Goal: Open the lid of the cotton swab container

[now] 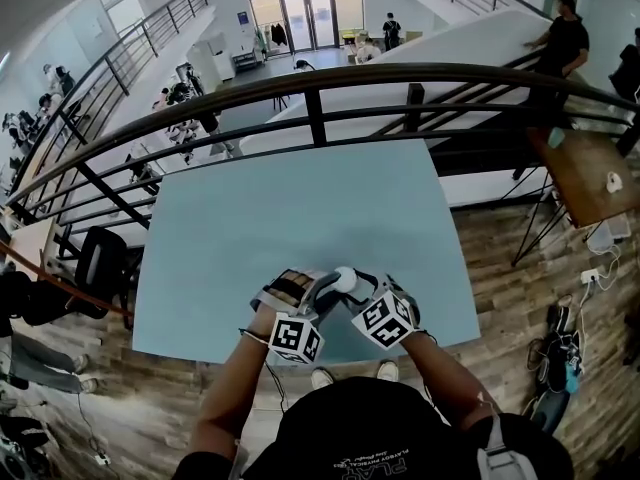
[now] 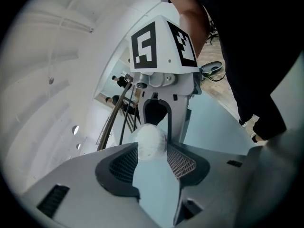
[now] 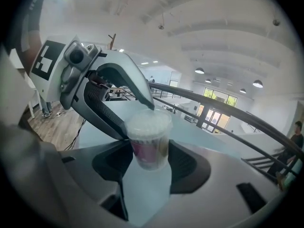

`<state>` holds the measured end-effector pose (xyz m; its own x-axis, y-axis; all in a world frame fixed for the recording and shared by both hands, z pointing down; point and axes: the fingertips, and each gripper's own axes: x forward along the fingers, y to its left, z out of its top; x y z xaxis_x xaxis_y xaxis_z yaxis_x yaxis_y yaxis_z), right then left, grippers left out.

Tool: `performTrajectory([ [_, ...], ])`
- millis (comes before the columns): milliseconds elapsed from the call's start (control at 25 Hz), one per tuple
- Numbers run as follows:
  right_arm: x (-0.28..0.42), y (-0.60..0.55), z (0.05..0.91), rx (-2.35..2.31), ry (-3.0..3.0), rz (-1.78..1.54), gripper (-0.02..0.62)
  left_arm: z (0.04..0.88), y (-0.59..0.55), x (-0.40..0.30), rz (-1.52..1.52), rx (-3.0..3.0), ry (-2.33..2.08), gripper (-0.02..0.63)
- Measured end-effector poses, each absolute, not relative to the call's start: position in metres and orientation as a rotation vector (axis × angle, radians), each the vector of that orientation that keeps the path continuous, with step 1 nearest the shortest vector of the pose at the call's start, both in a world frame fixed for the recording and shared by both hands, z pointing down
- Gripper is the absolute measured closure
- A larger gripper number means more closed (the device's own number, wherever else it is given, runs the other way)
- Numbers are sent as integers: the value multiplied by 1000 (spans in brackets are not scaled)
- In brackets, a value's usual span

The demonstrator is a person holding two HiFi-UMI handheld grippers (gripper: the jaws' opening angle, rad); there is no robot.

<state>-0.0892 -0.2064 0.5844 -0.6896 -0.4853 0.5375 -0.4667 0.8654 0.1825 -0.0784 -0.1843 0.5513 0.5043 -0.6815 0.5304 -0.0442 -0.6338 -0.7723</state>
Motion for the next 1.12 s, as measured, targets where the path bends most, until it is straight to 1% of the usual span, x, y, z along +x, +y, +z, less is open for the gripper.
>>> performTrajectory([
  [80, -88, -205, 584, 682, -2438, -60, 351, 552, -182, -77, -1145, -2030, 584, 410],
  [320, -89, -201, 583, 667, -2435, -110, 358, 551, -176, -77, -1154, -2016, 584, 436],
  [880, -91, -194, 578, 663, -2477, -132, 368, 546, -166, -80, -1148, -2027, 595, 476],
  [1120, -94, -191, 574, 654, -2496, -131, 371, 543, -163, -82, -1145, -2028, 606, 480],
])
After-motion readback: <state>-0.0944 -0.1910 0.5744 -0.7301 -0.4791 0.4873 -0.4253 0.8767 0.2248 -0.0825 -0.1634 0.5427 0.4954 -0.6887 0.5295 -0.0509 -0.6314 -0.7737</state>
